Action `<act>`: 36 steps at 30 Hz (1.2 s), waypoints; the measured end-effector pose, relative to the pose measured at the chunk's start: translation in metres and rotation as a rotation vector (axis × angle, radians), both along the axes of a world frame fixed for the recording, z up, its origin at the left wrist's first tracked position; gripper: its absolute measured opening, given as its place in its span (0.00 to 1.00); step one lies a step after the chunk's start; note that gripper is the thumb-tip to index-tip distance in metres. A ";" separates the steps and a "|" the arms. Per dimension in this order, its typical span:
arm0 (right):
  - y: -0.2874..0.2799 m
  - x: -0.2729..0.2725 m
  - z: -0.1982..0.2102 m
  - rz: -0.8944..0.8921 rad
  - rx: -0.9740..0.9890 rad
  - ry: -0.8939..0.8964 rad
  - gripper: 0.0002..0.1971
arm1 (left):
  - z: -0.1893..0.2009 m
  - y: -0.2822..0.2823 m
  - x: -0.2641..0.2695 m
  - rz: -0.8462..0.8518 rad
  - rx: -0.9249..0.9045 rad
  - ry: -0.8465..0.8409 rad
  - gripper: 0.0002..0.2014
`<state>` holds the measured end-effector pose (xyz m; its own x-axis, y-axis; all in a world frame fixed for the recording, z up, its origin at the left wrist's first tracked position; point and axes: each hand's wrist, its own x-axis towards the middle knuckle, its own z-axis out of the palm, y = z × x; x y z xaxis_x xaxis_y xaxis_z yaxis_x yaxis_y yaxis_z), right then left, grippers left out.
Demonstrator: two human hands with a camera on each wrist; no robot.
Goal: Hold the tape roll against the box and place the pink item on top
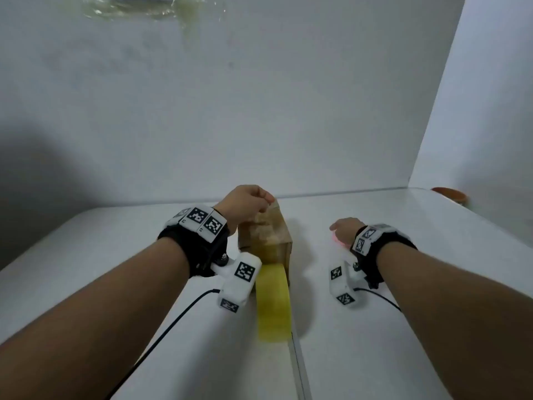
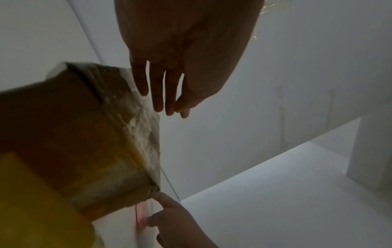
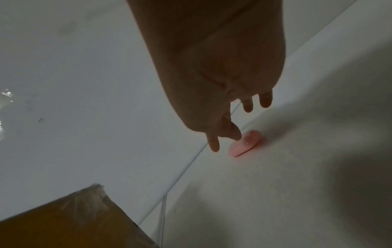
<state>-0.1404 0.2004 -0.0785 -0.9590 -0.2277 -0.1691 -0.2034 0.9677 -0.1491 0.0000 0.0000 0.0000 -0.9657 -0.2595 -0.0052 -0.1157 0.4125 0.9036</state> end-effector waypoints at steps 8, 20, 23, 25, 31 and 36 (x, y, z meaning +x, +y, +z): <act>-0.004 -0.004 -0.014 -0.077 -0.140 -0.095 0.24 | -0.003 -0.015 -0.006 0.019 0.028 -0.016 0.12; -0.006 0.009 -0.013 -0.151 -0.777 -0.218 0.10 | -0.001 -0.012 0.006 0.028 0.144 0.104 0.11; -0.004 0.023 -0.009 -0.222 -1.241 -0.465 0.15 | 0.000 -0.008 0.012 0.032 0.168 0.123 0.11; -0.001 0.037 -0.004 -0.250 -1.461 -0.635 0.16 | 0.000 -0.005 0.017 0.037 0.182 0.138 0.11; 0.000 0.064 0.016 -0.201 -1.730 -0.749 0.11 | -0.004 0.000 0.039 0.052 0.272 0.180 0.13; -0.009 0.087 0.039 -0.158 -1.753 -0.647 0.23 | -0.012 0.006 0.063 0.093 0.325 0.170 0.09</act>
<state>-0.0538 0.1909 -0.0394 -0.8774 -0.4486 -0.1701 0.3469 -0.3483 -0.8708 0.0633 0.0056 -0.0115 -0.9322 -0.3574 0.0562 0.0234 0.0956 0.9951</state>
